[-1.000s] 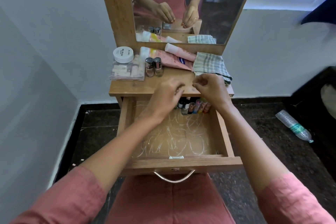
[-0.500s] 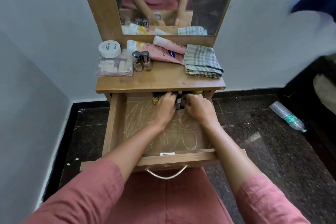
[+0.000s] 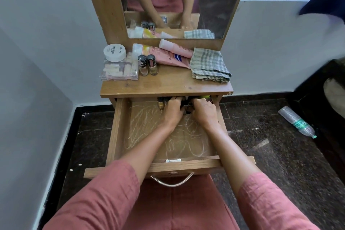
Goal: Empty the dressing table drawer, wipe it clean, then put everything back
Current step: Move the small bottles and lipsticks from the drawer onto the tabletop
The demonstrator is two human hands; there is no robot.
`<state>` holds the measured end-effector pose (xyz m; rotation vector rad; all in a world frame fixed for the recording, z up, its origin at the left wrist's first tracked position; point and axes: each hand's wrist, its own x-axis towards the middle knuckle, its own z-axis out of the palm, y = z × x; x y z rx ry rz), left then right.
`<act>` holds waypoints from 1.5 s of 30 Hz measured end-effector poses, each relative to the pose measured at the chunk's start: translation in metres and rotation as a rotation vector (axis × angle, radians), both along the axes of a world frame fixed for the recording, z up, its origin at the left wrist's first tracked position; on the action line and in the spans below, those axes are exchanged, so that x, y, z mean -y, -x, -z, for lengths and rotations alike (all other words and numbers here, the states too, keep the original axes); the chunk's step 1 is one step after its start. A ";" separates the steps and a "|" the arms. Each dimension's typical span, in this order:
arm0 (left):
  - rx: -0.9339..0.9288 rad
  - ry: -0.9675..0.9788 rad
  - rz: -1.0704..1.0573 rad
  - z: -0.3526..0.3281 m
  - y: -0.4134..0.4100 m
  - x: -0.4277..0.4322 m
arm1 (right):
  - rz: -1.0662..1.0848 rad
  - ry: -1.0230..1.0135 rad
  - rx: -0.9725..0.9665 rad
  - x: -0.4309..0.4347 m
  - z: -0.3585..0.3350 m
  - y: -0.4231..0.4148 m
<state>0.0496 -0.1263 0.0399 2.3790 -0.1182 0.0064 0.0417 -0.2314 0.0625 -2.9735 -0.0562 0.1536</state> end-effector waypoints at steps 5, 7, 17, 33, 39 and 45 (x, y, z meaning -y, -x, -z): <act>-0.015 0.082 -0.005 -0.002 0.005 -0.004 | 0.027 -0.044 -0.016 0.003 0.001 0.004; 0.005 0.107 -0.014 -0.003 0.009 -0.007 | 0.025 -0.079 -0.004 0.004 -0.001 0.008; 0.109 0.132 0.110 -0.045 0.028 -0.038 | 0.022 -0.204 0.029 0.012 -0.047 0.022; 0.234 0.010 0.066 -0.131 -0.038 -0.059 | -0.057 -0.305 0.158 -0.021 -0.128 -0.034; 0.243 -0.136 0.013 -0.133 -0.061 -0.064 | -0.062 -0.308 0.154 -0.040 -0.121 -0.064; 0.209 -0.185 -0.002 -0.128 -0.073 -0.070 | -0.086 -0.286 0.128 -0.047 -0.111 -0.083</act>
